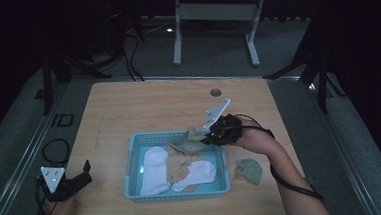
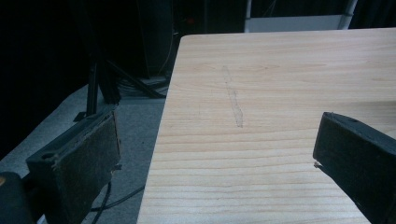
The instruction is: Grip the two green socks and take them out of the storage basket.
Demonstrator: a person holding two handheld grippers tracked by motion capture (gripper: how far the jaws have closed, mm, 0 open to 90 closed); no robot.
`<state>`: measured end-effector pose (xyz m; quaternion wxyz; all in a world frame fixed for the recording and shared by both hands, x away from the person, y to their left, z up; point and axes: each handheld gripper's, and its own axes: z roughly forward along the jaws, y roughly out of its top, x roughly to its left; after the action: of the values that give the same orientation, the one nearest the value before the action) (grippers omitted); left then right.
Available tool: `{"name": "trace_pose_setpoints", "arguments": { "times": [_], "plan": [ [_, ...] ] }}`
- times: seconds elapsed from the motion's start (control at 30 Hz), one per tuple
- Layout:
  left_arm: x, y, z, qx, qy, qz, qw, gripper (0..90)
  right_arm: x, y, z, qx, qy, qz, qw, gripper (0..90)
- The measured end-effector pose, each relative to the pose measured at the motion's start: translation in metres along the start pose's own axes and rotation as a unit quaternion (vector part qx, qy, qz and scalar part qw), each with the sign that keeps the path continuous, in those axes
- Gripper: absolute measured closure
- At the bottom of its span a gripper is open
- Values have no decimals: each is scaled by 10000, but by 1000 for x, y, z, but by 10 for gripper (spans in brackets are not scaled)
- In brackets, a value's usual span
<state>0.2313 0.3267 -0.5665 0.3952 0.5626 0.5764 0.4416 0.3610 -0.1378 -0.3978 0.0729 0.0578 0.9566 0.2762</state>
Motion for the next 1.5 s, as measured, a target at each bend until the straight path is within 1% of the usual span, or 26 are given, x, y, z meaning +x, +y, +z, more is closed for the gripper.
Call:
{"name": "trace_pose_setpoints", "arguments": {
  "times": [0.1, 0.23, 0.27, 0.33, 0.47, 0.53, 0.63, 0.67, 0.7, 0.73, 0.83, 0.87, 0.9, 0.93, 1.0, 1.1, 1.2, 1.23, 1.27, 1.3, 1.33, 1.4, 1.43, 1.5],
  "plan": [
    [0, 0, 0, 7, -6, -2, 10000, 4, -2, -5, -12, -90, -65, 85, 9999, 856],
    [0, 0, 0, -2, 1, 18, 10000, 4, -5, -14, -26, -139, -219, 175, 9995, 855],
    [0, 0, 0, -4, 5, 20, 10000, 3, -6, -17, -28, -142, -239, 228, 9994, 856],
    [0, 0, 0, 4, 3, 21, 10000, 4, -9, -23, -33, -116, -331, 287, 9990, 855],
    [0, 0, 0, 3, 6, 4, 10000, 4, -13, -36, -42, -155, -402, 457, 9980, 855],
    [0, 0, 0, 3, 12, 3, 10000, 4, -15, -43, -46, -156, -478, 538, 9973, 855],
    [0, 0, 0, 6, 10, 2, 10000, 4, -18, -55, -51, -168, -526, 663, 9963, 855],
    [0, 0, 0, 6, 10, 2, 10000, 4, -18, -55, -51, -168, -526, 663, 9963, 855],
    [0, 0, 0, 6, 10, 2, 10000, 4, -19, -59, -51, -150, -540, 689, 9960, 855],
    [0, 0, 0, 7, 12, -1, 10000, 4, -21, -67, -53, -133, -595, 763, 9952, 855],
    [0, 0, 0, 12, 21, 8, 10000, 4, -22, -77, -54, -159, -630, 868, 9941, 855],
    [0, 0, 0, 12, 21, 8, 10000, 4, -22, -77, -54, -159, -630, 868, 9941, 855],
    [0, 0, 0, 10, 19, 9, 10000, 4, -23, -82, -53, -147, -648, 902, 9937, 855],
    [0, 0, 0, 14, 21, 4, 10000, 4, -25, -89, -52, -120, -721, 1000, 9923, 855],
    [0, 0, 0, 1, 23, 6, 10000, 4, -26, -98, -52, -153, -728, 1110, 9910, 855],
    [0, 0, 0, 1, 19, 6, 10000, 4, -28, -108, -50, -95, -767, 1184, 9900, 855],
    [0, 0, 0, 1, 19, 8, 10000, 4, -31, -119, -47, -77, -835, 1333, 9875, 855],
    [0, 0, 0, 0, 22, 9, 10000, 4, -31, -123, -46, -90, -818, 1405, 9867, 855],
    [0, 0, 0, 0, 22, 9, 10000, 4, -32, -127, -45, -94, -815, 1421, 9864, 854],
    [0, 0, 0, 9, 25, 10, 10000, 4, -33, -131, -44, -102, -837, 1482, 9854, 854],
    [0, 0, 0, 11, 25, 13, 10000, 4, -33, -134, -43, -120, -809, 1523, 9849, 855],
    [-1, 0, 0, 11, 29, 11, 10000, 4, -34, -140, -39, -68, -816, 1581, 9840, 854],
    [0, 0, 0, 9, 24, 12, 10000, 4, -34, -143, -36, -71, -772, 1634, 9835, 854],
    [0, 0, 0, 10, 28, 10, 10000, 4, -34, -149, -30, -54, -738, 1666, 9833, 854]
  ]
}}
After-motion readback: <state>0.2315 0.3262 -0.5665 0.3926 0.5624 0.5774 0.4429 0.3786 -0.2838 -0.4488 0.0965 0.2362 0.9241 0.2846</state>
